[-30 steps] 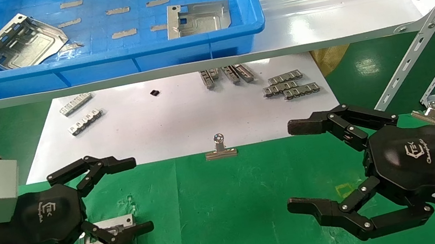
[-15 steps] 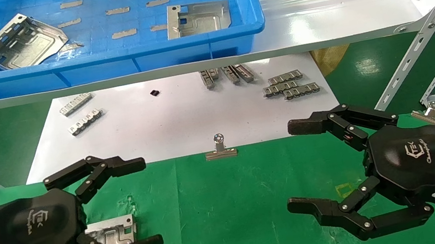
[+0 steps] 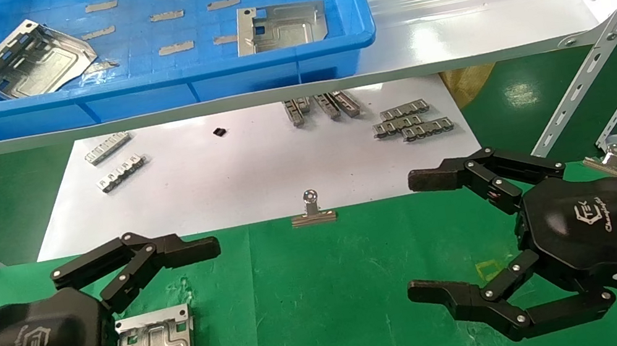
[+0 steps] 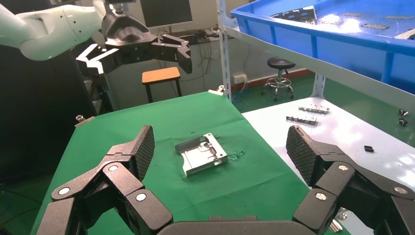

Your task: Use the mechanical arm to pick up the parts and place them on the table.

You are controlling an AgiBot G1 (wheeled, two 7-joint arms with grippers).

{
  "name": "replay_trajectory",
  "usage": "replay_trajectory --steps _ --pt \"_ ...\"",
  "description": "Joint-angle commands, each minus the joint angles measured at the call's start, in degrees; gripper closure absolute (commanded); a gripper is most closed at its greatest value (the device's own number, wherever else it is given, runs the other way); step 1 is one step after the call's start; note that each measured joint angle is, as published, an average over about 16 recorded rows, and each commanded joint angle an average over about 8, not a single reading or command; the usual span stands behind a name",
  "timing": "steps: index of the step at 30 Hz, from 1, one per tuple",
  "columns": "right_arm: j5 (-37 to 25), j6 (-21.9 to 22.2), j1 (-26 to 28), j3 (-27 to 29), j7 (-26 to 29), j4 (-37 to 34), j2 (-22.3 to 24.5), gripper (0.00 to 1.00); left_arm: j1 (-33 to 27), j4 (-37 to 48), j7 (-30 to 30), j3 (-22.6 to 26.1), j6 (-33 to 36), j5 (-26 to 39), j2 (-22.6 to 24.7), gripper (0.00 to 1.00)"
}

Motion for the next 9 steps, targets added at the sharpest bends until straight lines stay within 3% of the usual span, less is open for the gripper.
replay_trajectory --steps 1,9 --pt "0.0 0.0 0.0 0.0 0.0 0.0 0.0 0.0 0.5 -1.1 -0.6 -0.7 -0.1 -0.2 -0.1 0.0" --pt "0.0 0.0 0.0 0.0 0.0 0.0 0.0 0.0 0.3 -0.5 -0.3 -0.3 -0.1 -0.2 -0.1 0.0"
